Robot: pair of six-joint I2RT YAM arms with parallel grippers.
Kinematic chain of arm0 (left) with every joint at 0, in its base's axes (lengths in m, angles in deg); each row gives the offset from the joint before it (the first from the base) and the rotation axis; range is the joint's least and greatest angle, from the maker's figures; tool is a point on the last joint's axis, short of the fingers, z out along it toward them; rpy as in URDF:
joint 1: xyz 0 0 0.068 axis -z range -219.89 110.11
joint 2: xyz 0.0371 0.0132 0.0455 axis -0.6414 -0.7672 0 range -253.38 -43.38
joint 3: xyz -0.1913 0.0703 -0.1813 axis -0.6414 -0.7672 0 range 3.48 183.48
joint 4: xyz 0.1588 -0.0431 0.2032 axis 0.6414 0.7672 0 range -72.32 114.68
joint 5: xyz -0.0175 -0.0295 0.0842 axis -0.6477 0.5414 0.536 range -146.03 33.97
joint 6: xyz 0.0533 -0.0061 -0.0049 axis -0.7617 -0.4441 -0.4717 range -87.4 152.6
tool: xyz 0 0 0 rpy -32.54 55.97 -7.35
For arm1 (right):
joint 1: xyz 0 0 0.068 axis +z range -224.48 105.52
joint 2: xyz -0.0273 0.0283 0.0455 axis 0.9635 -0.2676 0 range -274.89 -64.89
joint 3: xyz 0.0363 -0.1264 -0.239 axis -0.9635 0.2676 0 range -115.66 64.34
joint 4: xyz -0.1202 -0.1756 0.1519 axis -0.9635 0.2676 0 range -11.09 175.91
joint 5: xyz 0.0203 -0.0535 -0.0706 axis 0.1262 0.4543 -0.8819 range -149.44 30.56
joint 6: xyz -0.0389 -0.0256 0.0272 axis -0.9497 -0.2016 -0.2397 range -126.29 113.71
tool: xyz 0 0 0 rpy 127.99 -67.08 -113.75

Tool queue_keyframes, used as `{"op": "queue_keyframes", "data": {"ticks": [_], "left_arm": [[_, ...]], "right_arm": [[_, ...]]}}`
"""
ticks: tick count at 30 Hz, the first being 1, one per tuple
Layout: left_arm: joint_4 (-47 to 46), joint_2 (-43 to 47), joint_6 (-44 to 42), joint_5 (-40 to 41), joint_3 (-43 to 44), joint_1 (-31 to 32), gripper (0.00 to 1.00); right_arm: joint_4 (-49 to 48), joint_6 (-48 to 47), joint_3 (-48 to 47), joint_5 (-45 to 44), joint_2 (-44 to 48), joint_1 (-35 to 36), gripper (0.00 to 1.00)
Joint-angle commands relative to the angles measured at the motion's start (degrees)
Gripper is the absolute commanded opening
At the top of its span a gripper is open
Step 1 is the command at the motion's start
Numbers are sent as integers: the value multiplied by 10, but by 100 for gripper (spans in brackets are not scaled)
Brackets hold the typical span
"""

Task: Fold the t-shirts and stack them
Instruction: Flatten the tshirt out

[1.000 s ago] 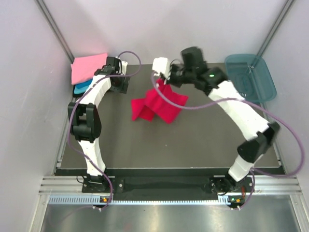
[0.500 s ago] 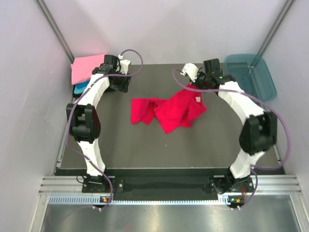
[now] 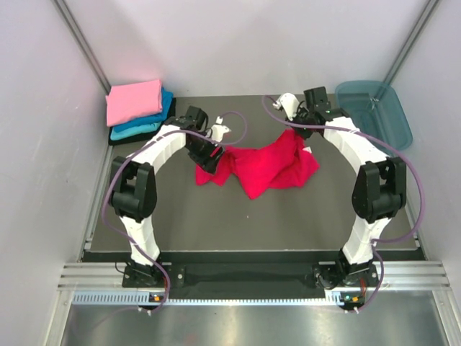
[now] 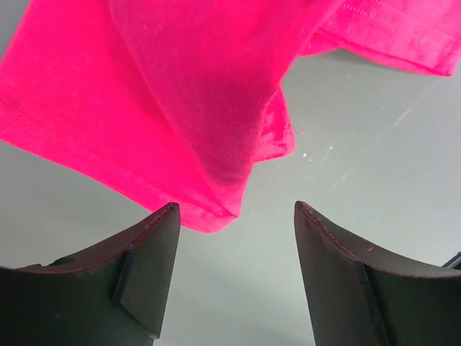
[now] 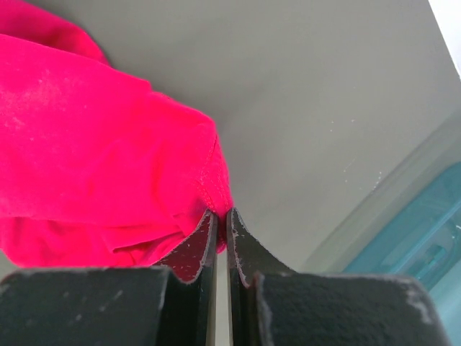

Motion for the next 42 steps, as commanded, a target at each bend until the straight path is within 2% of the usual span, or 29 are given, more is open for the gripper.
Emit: {"op": "queue_keyframes", "data": {"ticks": [1, 2, 5, 8, 9, 10, 11, 12, 13, 16, 19, 20, 22, 24, 25, 28, 29, 31, 33, 36, 37, 39, 40, 41, 42], "left_arm": [[-4, -4, 1, -16, -7, -4, 70], [-6, -12, 7, -5, -4, -3, 69], [0, -45, 12, -1, 17, -3, 60], [9, -85, 12, 3, 44, -3, 60], [12, -90, 9, 3, 56, -3, 57], [15, -92, 9, 2, 62, -3, 51], [19, -95, 2, -1, 68, -4, 35], [36, -94, -3, -2, 76, -3, 8], [45, -91, -5, -2, 90, -4, 0], [83, -41, -27, -13, 76, -10, 0], [102, 78, -67, -22, 2, -14, 0], [111, 143, -90, -24, -17, -14, 0], [141, 205, -121, -22, -47, -15, 0], [146, 281, -123, 18, -51, -14, 0], [139, 303, -126, 37, -52, -15, 0], [33, 360, -155, 105, -89, -16, 0], [-28, 354, -162, 121, -98, -16, 0], [-60, 319, -176, 158, -93, -24, 0], [-58, 239, -170, 144, -56, -40, 0], [-51, 118, -138, 75, 42, -98, 7], [-49, 86, -119, 31, 95, -120, 9], [-26, -22, -121, -12, 164, -131, 11], [-4, -61, -114, -18, 253, -131, 15], [0, -138, -97, -21, 304, -131, 19], [8, -175, -78, -20, 362, -131, 23]], "right_arm": [[-14, 16, -21, 13, 34, 3, 0], [-15, 16, -21, 14, 34, 3, 0], [-17, 17, -21, 13, 32, 4, 0], [-22, 27, -20, 12, 28, 4, 0], [-22, 28, -20, 12, 29, 4, 0], [-22, 28, -20, 12, 30, 4, 0], [-22, 28, -19, 12, 33, 5, 0], [-17, 28, -18, 12, 36, 5, 0], [-13, 28, -20, 12, 43, 5, 0], [15, 34, -20, 29, 89, 5, 0], [62, 48, 9, 67, 174, 7, 0], [72, 59, 32, 76, 227, 7, 0], [79, 67, 57, 90, 285, 6, 0], [66, 80, 82, 89, 360, 6, 0], [59, 85, 88, 76, 379, 5, 0], [16, 94, 109, 38, 406, 4, 0], [5, 97, 116, 34, 391, 1, 0], [-17, 105, 115, 36, 361, -16, 0], [-30, 124, 96, 49, 305, -44, 0], [-33, 130, 67, 75, 228, -75, 0], [-31, 131, 60, 77, 207, -82, 0], [-27, 135, 38, 80, 149, -101, 0], [-25, 138, 18, 76, 130, -107, 0], [-21, 144, 4, 74, 93, -113, 0], [-15, 151, -8, 71, 76, -122, 0]]}}
